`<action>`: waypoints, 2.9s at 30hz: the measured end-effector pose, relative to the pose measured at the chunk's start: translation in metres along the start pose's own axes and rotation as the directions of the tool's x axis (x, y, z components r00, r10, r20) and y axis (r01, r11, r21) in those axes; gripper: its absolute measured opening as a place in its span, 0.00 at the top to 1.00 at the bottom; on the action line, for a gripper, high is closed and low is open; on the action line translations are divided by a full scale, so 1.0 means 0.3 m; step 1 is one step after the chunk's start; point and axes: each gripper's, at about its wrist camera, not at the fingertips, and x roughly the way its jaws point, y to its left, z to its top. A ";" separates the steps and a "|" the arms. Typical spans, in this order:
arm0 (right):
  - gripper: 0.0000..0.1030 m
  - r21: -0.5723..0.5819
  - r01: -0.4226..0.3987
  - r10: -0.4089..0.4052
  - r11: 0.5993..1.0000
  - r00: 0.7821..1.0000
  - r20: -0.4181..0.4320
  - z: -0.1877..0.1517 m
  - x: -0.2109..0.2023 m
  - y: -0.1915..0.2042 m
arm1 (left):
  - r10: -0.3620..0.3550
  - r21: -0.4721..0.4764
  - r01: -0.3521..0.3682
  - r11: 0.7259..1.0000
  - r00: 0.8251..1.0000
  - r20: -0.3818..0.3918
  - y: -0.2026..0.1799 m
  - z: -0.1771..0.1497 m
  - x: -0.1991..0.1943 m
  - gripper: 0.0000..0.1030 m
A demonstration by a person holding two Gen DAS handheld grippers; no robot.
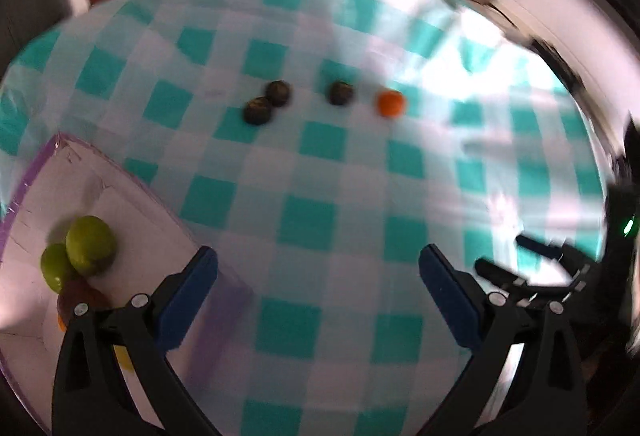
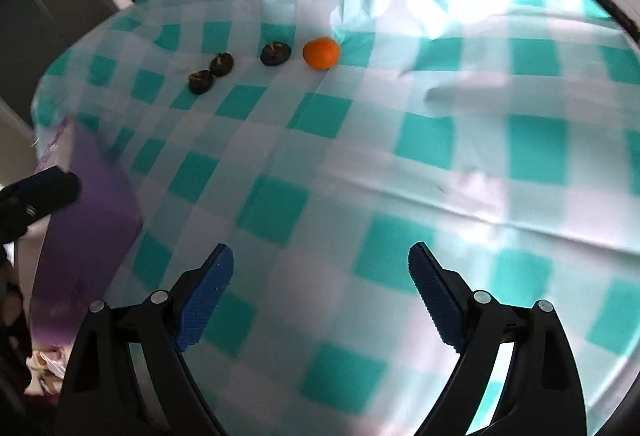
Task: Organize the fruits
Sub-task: 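Withdraw both open tools from the box over the table, then grasp the tangerine with the right tool while the left grasps a dark brown fruit, then carry the tangerine and dark fruit over the white box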
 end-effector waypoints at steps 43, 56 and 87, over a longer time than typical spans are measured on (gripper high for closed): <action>0.56 0.063 0.120 -0.122 0.991 0.992 0.034 0.398 0.303 0.127 | 0.067 0.282 0.065 0.957 0.897 -0.437 0.183 0.612 0.653 0.59; 0.56 -0.030 0.068 -0.064 0.997 0.992 0.108 0.034 -0.043 0.024 | -0.045 0.188 0.054 0.981 0.998 -0.053 -0.078 0.279 -0.009 0.59; 0.56 -0.314 0.021 0.068 0.949 0.960 0.271 -0.492 -0.563 0.198 | 0.006 0.006 -0.009 1.000 0.945 0.328 -0.093 -0.650 -0.502 0.59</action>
